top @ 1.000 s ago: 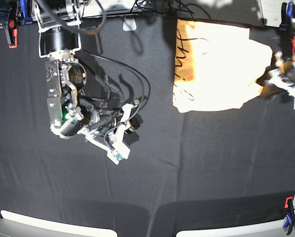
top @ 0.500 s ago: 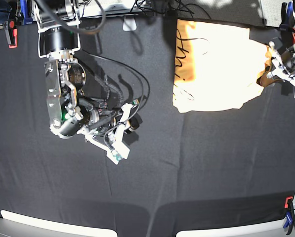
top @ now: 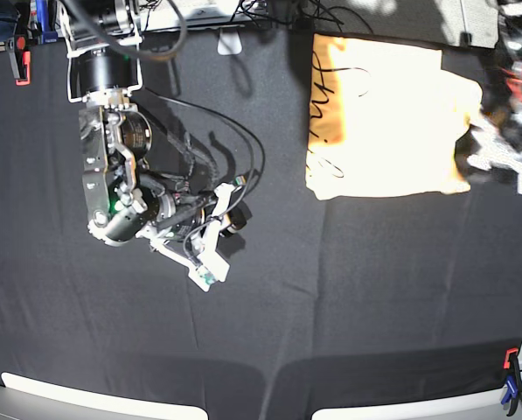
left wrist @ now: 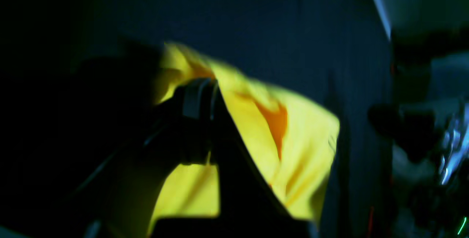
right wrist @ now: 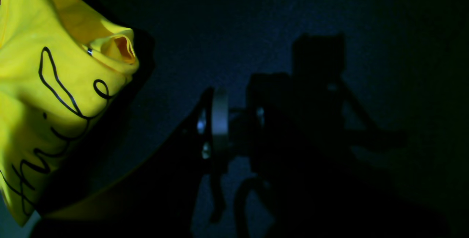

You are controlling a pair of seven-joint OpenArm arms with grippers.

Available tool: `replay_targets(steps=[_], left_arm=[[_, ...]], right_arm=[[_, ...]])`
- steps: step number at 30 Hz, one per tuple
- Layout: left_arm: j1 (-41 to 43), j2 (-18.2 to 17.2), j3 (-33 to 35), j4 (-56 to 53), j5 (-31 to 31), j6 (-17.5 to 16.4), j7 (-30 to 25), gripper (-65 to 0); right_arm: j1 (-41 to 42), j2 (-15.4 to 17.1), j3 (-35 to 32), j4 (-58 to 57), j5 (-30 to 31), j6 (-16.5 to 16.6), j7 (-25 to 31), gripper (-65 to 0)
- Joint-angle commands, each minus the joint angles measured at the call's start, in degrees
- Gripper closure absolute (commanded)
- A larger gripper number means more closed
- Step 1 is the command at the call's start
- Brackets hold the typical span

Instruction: Layout the t-shirt on the table in an organized manner, then fold the t-shirt properly

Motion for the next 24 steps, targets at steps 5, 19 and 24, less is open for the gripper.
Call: replay_targets(steps=[5,19,24], left_arm=[[0.7,-1.5,-0.9,0.9,-1.4,-0.4,-0.1,-25.8],[0.6,-1.6,-0.9,1.0,0.4,-3.5,-6.2,0.0],[0.6,-1.6,-0.9,1.0,0.3,-8.2,-4.9,0.0]], right_arm=[[1.3,0.1,0.3,1.0,0.9,0.4,1.1,-8.5],[1.3,0.2,0.3,1.0,1.0,0.4,1.2,-3.5],[1.3,0.2,0.3,1.0,1.0,0.4,1.1,-2.7]])
